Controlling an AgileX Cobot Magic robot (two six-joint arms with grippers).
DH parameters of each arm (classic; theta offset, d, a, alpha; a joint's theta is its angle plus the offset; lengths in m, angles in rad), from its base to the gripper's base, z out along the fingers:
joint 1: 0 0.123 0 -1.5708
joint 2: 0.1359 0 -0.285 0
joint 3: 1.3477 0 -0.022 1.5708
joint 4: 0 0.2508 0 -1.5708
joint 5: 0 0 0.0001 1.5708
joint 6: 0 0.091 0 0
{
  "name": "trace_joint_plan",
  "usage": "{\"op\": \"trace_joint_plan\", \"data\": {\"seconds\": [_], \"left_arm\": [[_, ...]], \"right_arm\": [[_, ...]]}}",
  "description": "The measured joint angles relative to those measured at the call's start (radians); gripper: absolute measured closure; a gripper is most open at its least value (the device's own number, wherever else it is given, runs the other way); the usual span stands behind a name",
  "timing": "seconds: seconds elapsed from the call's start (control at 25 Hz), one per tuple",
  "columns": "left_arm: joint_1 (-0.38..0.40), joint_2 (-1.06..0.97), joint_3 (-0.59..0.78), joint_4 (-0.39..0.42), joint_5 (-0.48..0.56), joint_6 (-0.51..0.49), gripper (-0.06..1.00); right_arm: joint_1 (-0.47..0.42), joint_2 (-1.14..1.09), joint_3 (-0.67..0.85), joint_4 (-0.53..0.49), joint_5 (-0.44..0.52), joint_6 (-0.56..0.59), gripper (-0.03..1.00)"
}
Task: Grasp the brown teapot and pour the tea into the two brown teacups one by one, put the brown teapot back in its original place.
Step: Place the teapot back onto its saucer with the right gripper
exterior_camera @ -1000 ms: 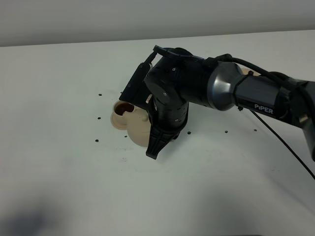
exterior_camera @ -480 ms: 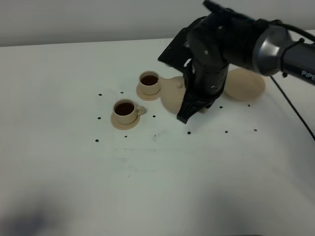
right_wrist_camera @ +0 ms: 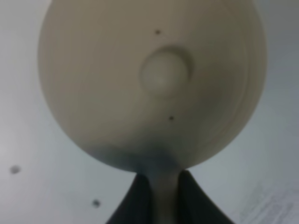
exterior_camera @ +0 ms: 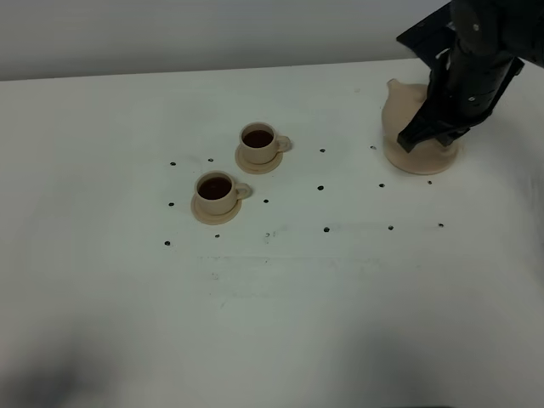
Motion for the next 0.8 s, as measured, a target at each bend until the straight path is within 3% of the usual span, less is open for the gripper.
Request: {"op": "trace_joint_plan", "data": {"seconds": [0.32,0.8], "left_arm": [[-0.001,0.0,0.0,0.0,0.0,0.0,0.35],[-0.001,0.0,0.0,0.0,0.0,0.0,0.35]], "right_arm": [[-0.052,0.0,0.12,0.02,-0.173,-0.004,0.87],[-0.052,0.059,0.126,0.035,-0.248,-0.005,0.87]]}}
